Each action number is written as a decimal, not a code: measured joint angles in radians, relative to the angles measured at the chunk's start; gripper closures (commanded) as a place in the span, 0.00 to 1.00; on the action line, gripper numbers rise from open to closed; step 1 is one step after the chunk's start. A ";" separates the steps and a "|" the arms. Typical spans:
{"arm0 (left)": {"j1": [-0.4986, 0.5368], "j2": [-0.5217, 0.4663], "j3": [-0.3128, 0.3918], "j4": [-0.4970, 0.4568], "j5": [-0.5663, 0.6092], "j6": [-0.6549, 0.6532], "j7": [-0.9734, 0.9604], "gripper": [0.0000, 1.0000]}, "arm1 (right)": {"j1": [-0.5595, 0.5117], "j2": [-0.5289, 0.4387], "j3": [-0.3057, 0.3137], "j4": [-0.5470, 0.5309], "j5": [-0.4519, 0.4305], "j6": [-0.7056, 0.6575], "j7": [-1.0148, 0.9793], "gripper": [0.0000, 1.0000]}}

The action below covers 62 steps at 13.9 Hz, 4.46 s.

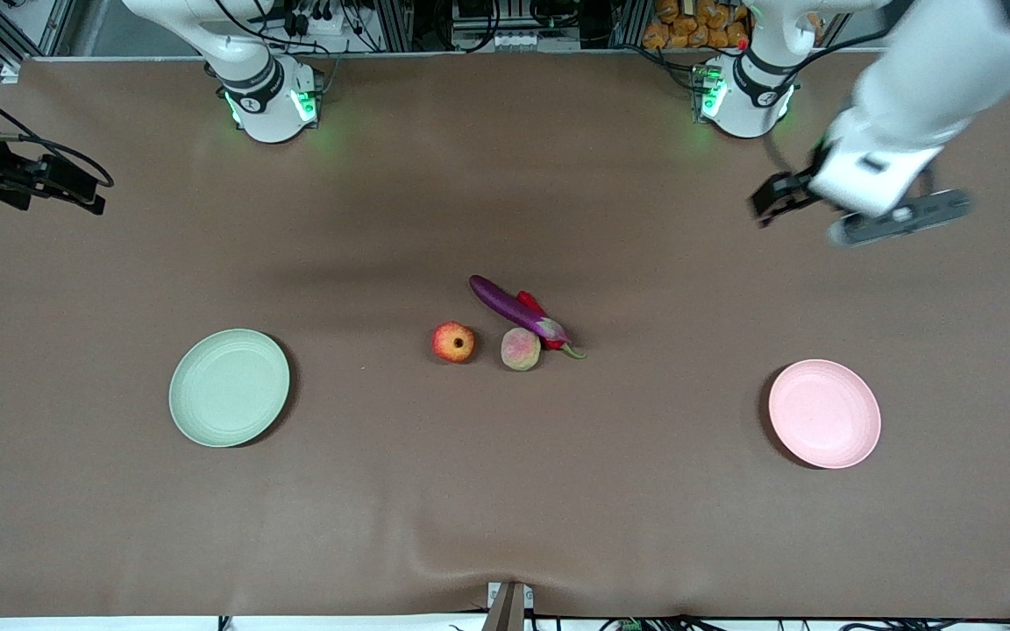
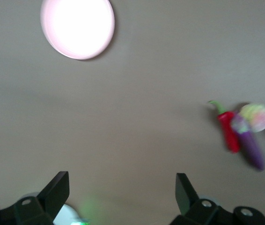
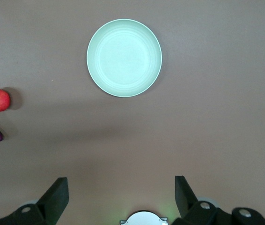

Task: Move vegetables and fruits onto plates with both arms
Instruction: 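Reach the left gripper down to the purple eggplant, then grasp the purple eggplant with the left gripper and lift it, then carry the eggplant to the pink plate while the right gripper reaches out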

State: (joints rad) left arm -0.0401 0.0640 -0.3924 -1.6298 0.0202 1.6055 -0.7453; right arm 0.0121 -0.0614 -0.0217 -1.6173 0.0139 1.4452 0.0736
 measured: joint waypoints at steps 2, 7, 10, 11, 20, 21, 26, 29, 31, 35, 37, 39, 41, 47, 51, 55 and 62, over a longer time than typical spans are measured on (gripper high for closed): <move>-0.035 0.092 -0.080 -0.026 0.012 0.114 -0.237 0.00 | 0.000 0.000 0.000 0.000 0.000 0.000 0.000 0.00; -0.194 0.330 -0.089 -0.028 0.215 0.405 -0.800 0.00 | 0.002 0.006 0.001 0.000 0.001 -0.001 0.000 0.00; -0.269 0.477 -0.089 0.006 0.368 0.484 -1.124 0.00 | 0.002 0.008 0.001 0.000 0.001 -0.001 0.000 0.00; -0.287 0.514 -0.089 0.018 0.402 0.498 -1.194 0.00 | 0.003 0.009 0.001 0.000 0.001 -0.001 0.000 0.00; -0.332 0.637 -0.088 0.035 0.508 0.594 -1.361 0.04 | 0.003 0.013 0.001 -0.001 0.001 -0.001 0.000 0.00; -0.332 0.643 -0.088 0.036 0.509 0.598 -1.362 0.07 | 0.003 0.015 0.001 -0.001 0.001 -0.001 0.000 0.00; -0.329 0.653 -0.082 0.036 0.509 0.611 -1.362 0.22 | 0.004 0.023 0.001 -0.001 0.001 -0.001 0.000 0.00; -0.329 0.659 -0.075 0.036 0.509 0.614 -1.362 0.25 | 0.005 0.024 0.001 -0.001 0.001 -0.001 0.000 0.00; -0.329 0.667 -0.074 0.036 0.509 0.614 -1.362 0.42 | 0.005 0.024 0.000 -0.001 0.001 -0.001 0.000 0.00; -0.329 0.675 -0.074 0.037 0.509 0.617 -1.362 1.00 | 0.005 0.025 0.000 -0.001 0.001 -0.001 0.000 0.00; -0.329 0.674 -0.075 0.039 0.511 0.617 -1.362 1.00 | 0.005 0.025 0.000 -0.001 0.001 -0.001 0.000 0.00; -0.323 0.665 -0.075 0.053 0.516 0.611 -1.351 1.00 | 0.005 0.025 0.000 -0.001 0.001 -0.001 0.000 0.00; -0.308 0.629 -0.075 0.068 0.517 0.570 -1.305 1.00 | 0.005 0.026 0.000 -0.001 0.001 -0.001 0.000 0.00; -0.128 0.460 -0.082 0.082 0.400 0.480 -0.865 1.00 | 0.028 0.050 0.001 -0.002 0.014 0.013 0.007 0.00; 0.060 0.436 -0.077 0.142 0.259 0.479 -0.406 1.00 | 0.094 0.152 0.002 -0.008 0.099 0.116 0.086 0.00; 0.230 0.505 -0.071 0.147 0.248 0.479 -0.035 1.00 | 0.166 0.316 0.004 -0.018 0.235 0.257 0.181 0.00; 0.337 0.665 0.043 0.157 0.250 0.602 0.288 1.00 | 0.346 0.533 0.007 -0.016 0.413 0.505 0.443 0.00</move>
State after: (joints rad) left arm 0.2964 0.7289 -0.3497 -1.4725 0.2706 2.2077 -0.4571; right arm 0.3580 0.4721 -0.0152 -1.6338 0.4265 1.9504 0.5162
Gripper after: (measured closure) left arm 0.674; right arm 0.000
